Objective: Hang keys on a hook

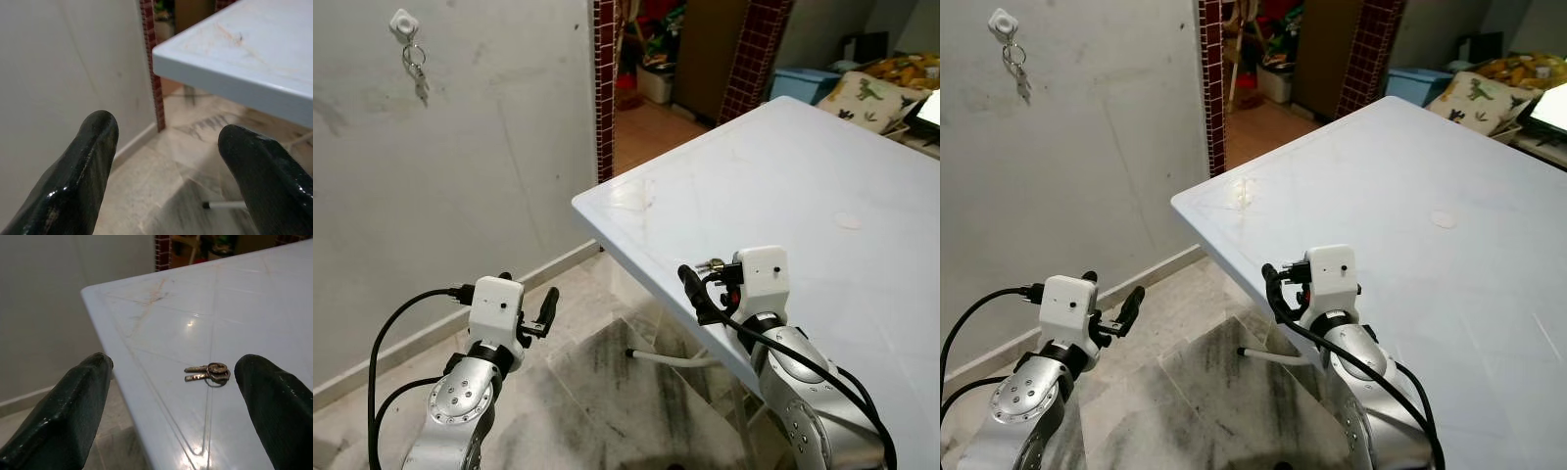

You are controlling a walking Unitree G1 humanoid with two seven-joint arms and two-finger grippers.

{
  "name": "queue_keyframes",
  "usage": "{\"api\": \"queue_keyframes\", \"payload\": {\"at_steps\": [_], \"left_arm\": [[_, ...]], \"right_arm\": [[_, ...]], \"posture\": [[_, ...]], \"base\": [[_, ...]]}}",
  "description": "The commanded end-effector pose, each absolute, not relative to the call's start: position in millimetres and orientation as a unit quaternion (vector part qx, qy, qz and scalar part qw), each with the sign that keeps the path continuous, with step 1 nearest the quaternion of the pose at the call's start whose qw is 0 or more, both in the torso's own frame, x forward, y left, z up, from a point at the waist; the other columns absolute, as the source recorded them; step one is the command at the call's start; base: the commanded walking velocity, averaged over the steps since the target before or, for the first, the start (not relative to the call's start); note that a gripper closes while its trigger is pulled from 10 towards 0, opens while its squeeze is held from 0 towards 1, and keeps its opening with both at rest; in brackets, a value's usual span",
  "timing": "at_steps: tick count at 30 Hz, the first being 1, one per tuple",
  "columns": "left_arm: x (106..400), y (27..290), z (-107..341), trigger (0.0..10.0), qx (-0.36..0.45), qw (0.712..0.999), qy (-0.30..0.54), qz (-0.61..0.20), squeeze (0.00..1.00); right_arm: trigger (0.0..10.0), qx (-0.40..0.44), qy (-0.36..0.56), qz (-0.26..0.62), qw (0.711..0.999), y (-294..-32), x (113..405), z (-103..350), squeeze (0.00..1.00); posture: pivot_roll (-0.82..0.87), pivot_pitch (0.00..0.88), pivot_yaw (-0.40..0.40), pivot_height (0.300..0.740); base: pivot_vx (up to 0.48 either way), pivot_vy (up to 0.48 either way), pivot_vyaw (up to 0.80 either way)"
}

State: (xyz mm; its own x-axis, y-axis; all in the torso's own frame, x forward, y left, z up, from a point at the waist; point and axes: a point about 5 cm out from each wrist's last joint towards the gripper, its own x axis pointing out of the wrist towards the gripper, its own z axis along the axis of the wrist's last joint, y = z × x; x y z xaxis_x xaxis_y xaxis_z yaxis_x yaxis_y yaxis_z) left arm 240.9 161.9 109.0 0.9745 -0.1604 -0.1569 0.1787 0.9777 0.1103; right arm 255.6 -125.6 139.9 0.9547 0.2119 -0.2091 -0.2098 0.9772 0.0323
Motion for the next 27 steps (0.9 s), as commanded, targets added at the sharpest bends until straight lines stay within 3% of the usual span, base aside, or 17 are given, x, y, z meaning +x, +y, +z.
{"api": "queue_keyframes", "payload": {"at_steps": [1, 27], "left_arm": [[240.0, 160.6, 106.9, 10.0, 0.061, 0.991, 0.078, -0.086, 0.0], [256.1, 168.8, 109.5, 10.0, 0.057, 0.993, 0.069, -0.074, 0.0]], "right_arm": [[10.0, 0.001, 0.106, 0.101, 0.989, -128.2, 257.2, 140.8, 0.0], [10.0, 0.004, 0.099, 0.093, 0.991, -127.2, 262.3, 142.3, 0.0]], "posture": [[0.01, 0.038, 0.014, 0.74], [0.01, 0.033, 0.019, 0.74]], "base": [[0.0, 0.0, 0.0], [0.0, 0.0, 0.0]]}}
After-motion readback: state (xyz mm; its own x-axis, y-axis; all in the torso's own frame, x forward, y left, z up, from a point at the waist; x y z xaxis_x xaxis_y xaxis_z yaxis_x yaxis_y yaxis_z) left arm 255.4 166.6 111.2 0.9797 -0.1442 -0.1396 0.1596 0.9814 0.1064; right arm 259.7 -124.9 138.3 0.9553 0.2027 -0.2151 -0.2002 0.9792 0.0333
